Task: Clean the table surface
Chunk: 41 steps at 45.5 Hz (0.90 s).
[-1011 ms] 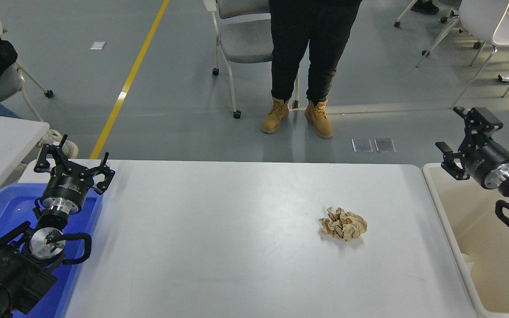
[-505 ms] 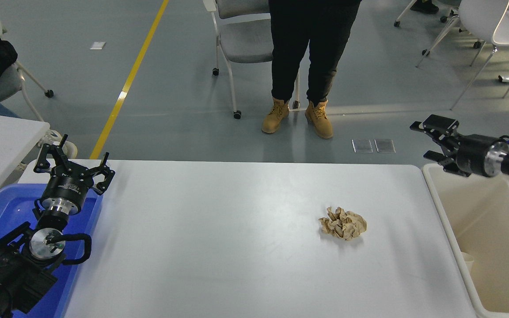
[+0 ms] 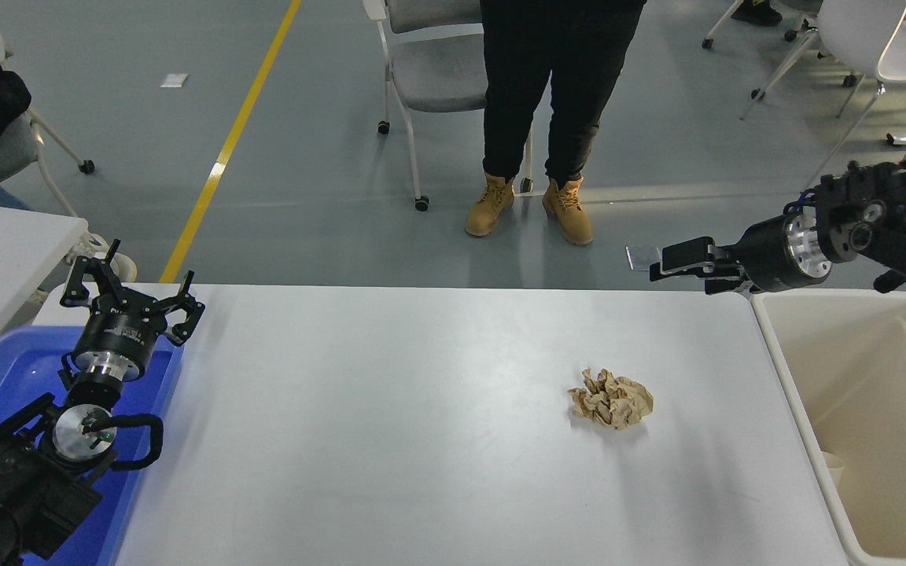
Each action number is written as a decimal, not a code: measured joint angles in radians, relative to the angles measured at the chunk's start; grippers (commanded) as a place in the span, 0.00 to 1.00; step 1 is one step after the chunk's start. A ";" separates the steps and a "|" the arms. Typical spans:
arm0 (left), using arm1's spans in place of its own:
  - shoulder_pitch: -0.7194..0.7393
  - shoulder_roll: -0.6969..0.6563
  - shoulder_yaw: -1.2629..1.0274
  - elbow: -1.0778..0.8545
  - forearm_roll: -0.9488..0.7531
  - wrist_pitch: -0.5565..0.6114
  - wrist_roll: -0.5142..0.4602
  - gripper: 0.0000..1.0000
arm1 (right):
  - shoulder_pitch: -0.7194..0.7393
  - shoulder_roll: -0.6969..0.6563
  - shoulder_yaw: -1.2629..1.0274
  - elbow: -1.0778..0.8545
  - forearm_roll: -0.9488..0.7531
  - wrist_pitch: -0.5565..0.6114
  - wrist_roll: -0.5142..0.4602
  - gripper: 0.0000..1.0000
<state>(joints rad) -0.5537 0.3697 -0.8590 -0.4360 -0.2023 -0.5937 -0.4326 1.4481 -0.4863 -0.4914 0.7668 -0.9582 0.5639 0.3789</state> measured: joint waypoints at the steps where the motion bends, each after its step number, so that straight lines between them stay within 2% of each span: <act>1: 0.000 0.000 0.000 0.000 0.000 0.000 0.000 1.00 | 0.003 0.015 -0.008 0.001 -0.015 0.004 0.000 0.98; 16: 0.000 0.000 0.000 0.000 0.000 0.000 0.000 1.00 | 0.005 0.228 -0.120 -0.040 -0.105 0.021 0.000 0.98; 28: 0.000 0.000 0.000 -0.001 0.000 0.000 0.000 1.00 | -0.083 0.379 -0.156 -0.165 -0.124 0.013 0.000 0.98; 41: 0.000 0.000 0.000 0.000 0.000 0.000 0.000 1.00 | -0.177 0.447 -0.188 -0.296 -0.129 -0.014 0.000 0.98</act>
<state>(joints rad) -0.5538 0.3697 -0.8590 -0.4360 -0.2026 -0.5936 -0.4326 1.2708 -0.0393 -0.6795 0.4707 -1.0873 0.5499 0.3787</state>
